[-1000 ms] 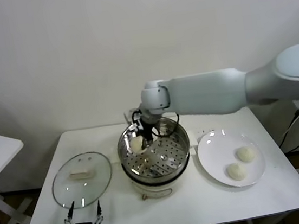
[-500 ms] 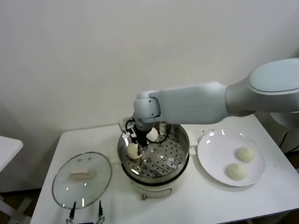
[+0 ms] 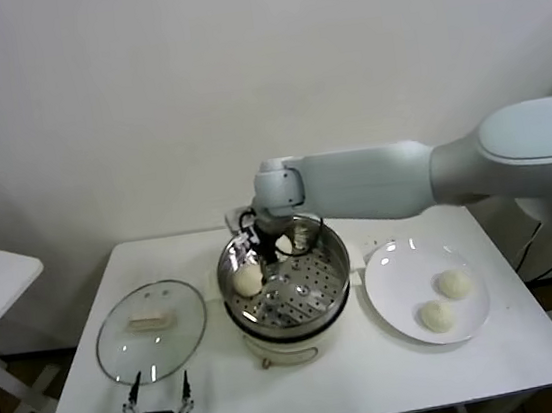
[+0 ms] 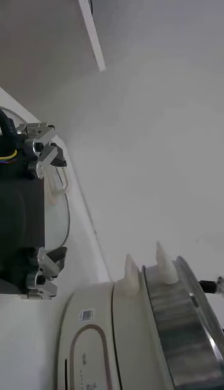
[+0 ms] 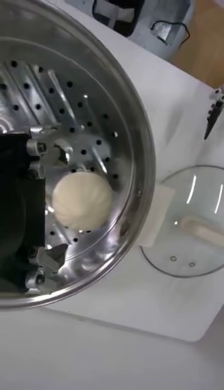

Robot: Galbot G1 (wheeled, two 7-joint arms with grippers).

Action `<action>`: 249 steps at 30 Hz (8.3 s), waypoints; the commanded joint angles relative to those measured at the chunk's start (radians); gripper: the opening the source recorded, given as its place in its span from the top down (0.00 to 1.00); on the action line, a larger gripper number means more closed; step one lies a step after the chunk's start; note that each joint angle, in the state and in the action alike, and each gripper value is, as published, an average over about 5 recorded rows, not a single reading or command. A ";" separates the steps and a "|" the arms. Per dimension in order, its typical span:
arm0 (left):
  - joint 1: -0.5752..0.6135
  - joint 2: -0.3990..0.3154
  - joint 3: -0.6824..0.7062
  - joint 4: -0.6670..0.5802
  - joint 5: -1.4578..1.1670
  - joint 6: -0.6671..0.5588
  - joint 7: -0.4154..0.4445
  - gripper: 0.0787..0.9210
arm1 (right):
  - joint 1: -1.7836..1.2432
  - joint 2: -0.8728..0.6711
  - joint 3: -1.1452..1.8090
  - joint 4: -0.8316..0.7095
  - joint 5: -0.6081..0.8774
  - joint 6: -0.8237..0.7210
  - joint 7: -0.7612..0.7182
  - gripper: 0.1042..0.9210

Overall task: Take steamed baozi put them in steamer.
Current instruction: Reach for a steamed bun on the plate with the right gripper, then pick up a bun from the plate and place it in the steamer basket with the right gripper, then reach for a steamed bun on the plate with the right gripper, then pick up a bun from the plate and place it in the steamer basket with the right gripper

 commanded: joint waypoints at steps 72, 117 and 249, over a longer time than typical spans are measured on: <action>0.010 -0.020 -0.010 0.032 0.044 -0.004 -0.010 0.12 | -0.115 -0.677 -0.088 0.178 -0.514 0.245 -0.097 0.49; 0.010 -0.017 -0.021 0.047 0.057 -0.024 -0.023 0.12 | -0.107 -0.110 0.065 0.257 -0.968 0.722 -0.013 0.45; -0.010 -0.021 -0.025 0.091 0.053 -0.058 -0.018 0.12 | 0.287 -0.352 -0.080 0.304 0.023 0.058 -0.079 0.40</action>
